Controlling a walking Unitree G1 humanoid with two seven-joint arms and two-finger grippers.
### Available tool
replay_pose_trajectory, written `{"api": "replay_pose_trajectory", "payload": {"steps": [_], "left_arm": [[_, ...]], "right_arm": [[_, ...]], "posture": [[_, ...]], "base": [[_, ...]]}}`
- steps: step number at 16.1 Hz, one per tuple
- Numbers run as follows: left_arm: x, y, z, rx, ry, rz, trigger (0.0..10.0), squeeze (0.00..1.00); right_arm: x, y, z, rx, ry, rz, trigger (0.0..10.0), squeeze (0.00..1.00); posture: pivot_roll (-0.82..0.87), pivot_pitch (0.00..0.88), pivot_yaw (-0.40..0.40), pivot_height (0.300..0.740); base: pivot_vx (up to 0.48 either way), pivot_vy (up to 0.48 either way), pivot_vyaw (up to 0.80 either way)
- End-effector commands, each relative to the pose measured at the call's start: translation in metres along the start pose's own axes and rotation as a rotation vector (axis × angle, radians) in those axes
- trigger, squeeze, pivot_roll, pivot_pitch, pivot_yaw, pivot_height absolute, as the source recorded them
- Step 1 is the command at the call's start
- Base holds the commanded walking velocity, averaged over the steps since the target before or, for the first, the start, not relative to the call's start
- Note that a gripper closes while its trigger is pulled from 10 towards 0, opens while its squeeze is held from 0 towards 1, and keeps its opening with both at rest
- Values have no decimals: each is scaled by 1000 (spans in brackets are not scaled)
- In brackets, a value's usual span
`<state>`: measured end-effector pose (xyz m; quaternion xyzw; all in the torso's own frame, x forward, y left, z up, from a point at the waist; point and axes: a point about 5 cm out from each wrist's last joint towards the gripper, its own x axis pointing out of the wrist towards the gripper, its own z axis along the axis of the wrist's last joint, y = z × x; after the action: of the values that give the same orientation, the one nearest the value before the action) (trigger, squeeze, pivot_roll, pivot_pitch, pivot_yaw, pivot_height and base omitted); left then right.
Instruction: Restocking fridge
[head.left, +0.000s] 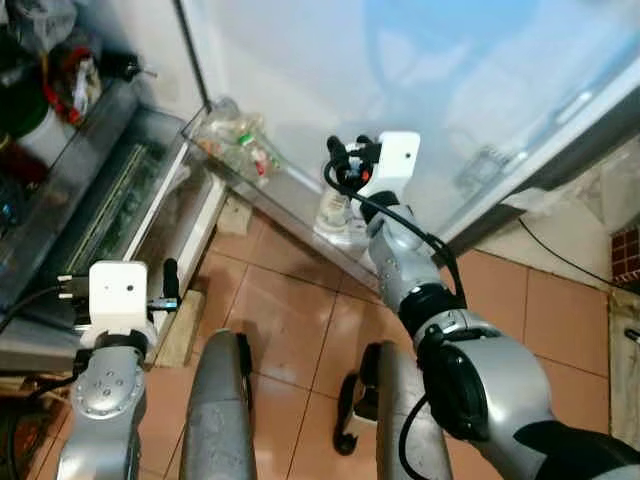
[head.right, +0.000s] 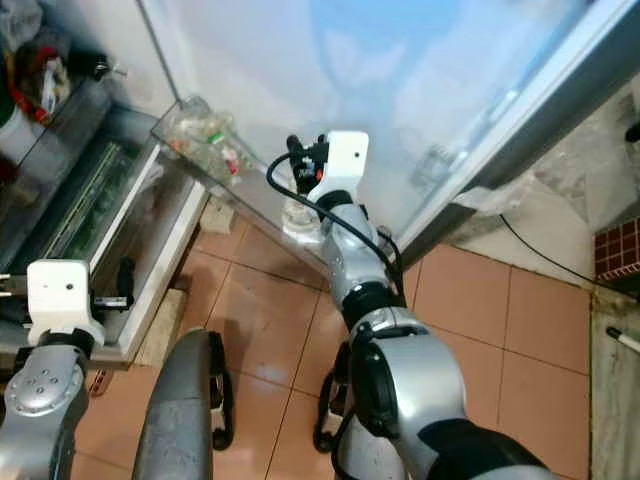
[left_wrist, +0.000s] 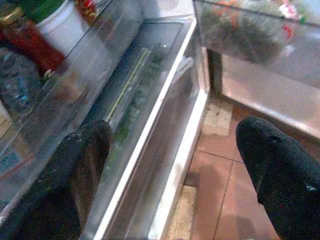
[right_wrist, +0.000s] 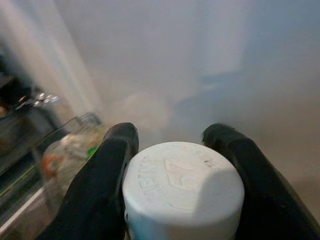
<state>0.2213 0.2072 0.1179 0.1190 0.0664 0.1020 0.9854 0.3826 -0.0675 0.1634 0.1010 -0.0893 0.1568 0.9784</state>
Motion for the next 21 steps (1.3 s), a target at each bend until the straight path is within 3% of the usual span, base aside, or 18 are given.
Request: {"api": "replay_pose_trajectory", "payload": {"steps": [1, 5, 11, 12, 14, 19, 21], "left_arm": [[-2, 0, -4, 2, 13, -10, 10000, 0], [-2, -1, -4, 0, 13, -8, 10000, 0], [-8, 1, -3, 10, 16, -7, 10000, 0], [-10, 2, -3, 13, 16, -6, 10000, 0], [-14, 3, -3, 15, 17, 0, 10000, 0], [-31, 13, 8, 3, -37, 15, 10000, 0], [-36, 15, 11, 0, -42, 9, 10000, 0]], "right_arm": [[8, 4, 19, -38, -88, 23, 10000, 0], [7, 5, 19, -83, -91, 41, 10000, 0], [-5, 5, -9, -154, 35, 72, 10000, 0], [-6, 8, -13, -87, 42, 85, 10000, 0], [-7, 13, -17, -102, 60, 86, 10000, 0], [2, 35, 1, -62, -56, 172, 10000, 0], [8, 42, 12, -86, -96, 202, 10000, 0]], "posture": [[247, 311, -71, 631], [250, 313, -72, 631], [288, 337, -67, 631], [292, 342, -68, 631], [302, 354, -67, 631], [329, 410, -58, 631], [348, 443, -55, 631]], "base": [[244, 0, 0], [0, 0, 0], [0, 0, 0], [0, 0, 0], [0, 0, 0], [0, 0, 0], [0, 0, 0]]}}
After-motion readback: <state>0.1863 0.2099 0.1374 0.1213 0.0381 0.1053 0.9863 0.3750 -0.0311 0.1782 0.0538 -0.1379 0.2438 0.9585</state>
